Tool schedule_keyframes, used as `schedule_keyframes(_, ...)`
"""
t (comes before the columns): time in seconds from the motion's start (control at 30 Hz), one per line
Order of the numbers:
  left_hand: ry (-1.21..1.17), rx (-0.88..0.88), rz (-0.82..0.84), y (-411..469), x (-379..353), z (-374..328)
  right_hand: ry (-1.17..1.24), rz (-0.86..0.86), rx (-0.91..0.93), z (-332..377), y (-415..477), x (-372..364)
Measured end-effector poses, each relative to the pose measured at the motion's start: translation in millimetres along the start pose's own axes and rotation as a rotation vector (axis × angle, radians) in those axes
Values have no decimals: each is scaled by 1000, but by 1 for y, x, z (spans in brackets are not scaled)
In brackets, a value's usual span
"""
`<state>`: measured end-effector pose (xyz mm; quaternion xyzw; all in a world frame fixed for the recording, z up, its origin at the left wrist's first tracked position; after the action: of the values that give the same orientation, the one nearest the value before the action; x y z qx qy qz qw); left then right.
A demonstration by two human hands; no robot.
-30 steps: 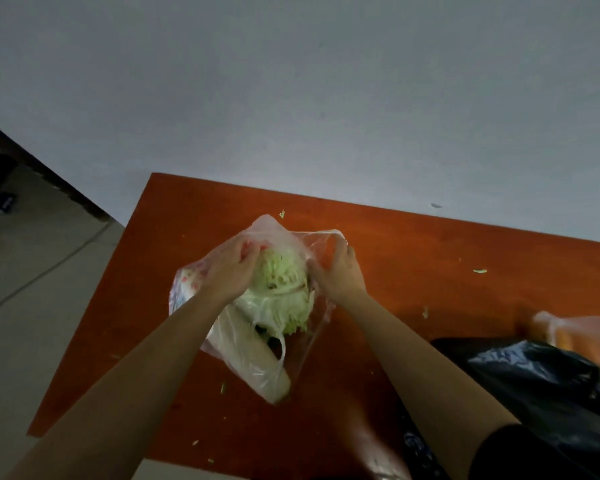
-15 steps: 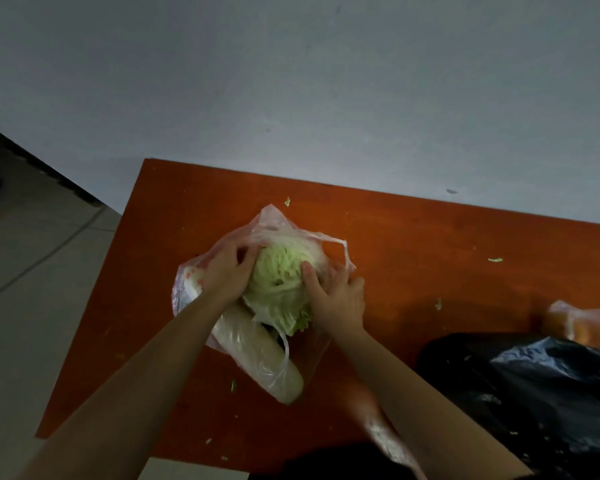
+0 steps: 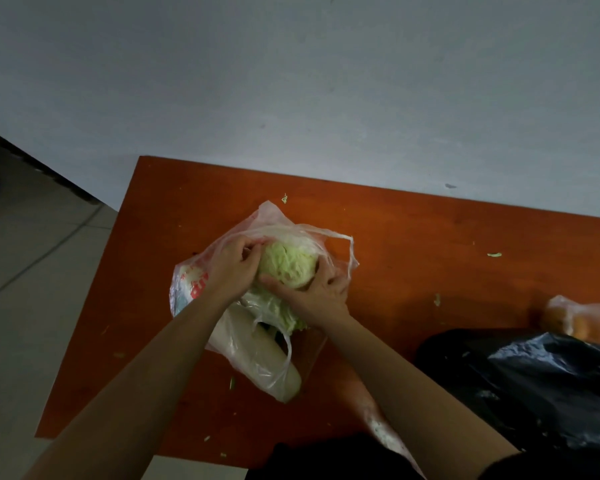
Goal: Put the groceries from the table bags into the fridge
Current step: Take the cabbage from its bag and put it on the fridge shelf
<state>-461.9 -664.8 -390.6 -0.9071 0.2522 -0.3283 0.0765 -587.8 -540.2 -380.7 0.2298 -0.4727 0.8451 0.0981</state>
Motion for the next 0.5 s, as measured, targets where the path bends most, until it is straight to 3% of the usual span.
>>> schedule_keyframes(0.17, -90, 88, 88, 0, 5, -2, 91, -106, 45, -6, 14, 1)
schedule_keyframes(0.37, -32, 66, 171, -2, -8, -24, 374, 104, 115, -21, 39, 50)
schedule_keyframes(0.5, -243, 325, 290, 0, -18, -8, 412, 179, 99, -25, 49, 54)
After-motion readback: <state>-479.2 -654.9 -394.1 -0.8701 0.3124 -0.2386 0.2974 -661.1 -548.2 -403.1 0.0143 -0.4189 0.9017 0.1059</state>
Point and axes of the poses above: each hand's wrist, its own y-axis towards the middle knuckle, its own x-axis out of the back of the hand, z = x × y, the point moved 3 cm from there along y, towards the middle knuckle, and after that the axes turned 5 degrees about -y, right-handed, at the moved point
